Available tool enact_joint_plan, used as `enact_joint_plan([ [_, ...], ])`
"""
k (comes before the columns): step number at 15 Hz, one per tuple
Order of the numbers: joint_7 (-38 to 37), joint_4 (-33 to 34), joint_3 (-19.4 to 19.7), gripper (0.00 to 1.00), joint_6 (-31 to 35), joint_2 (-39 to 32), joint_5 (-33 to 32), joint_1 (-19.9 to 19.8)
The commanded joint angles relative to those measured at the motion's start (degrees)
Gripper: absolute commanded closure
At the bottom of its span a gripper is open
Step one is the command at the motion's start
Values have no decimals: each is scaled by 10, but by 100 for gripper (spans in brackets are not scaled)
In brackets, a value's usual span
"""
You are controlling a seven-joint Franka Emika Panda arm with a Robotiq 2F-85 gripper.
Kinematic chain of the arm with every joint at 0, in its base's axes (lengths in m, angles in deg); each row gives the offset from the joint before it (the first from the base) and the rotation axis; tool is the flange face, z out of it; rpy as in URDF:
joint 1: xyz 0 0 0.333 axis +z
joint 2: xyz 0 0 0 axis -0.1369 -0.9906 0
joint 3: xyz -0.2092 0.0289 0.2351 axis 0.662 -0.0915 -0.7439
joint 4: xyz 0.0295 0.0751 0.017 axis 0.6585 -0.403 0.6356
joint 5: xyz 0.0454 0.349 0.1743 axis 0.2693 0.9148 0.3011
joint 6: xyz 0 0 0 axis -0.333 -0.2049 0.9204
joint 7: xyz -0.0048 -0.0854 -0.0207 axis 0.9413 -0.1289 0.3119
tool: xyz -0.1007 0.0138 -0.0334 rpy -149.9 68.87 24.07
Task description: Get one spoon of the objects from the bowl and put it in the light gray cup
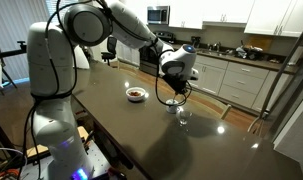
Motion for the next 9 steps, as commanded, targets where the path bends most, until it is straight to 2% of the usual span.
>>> enact_joint_plan([
  [1, -13, 1, -6, 97, 8, 15, -29, -6],
  [9, 14, 4, -18, 97, 3, 48, -3, -6],
])
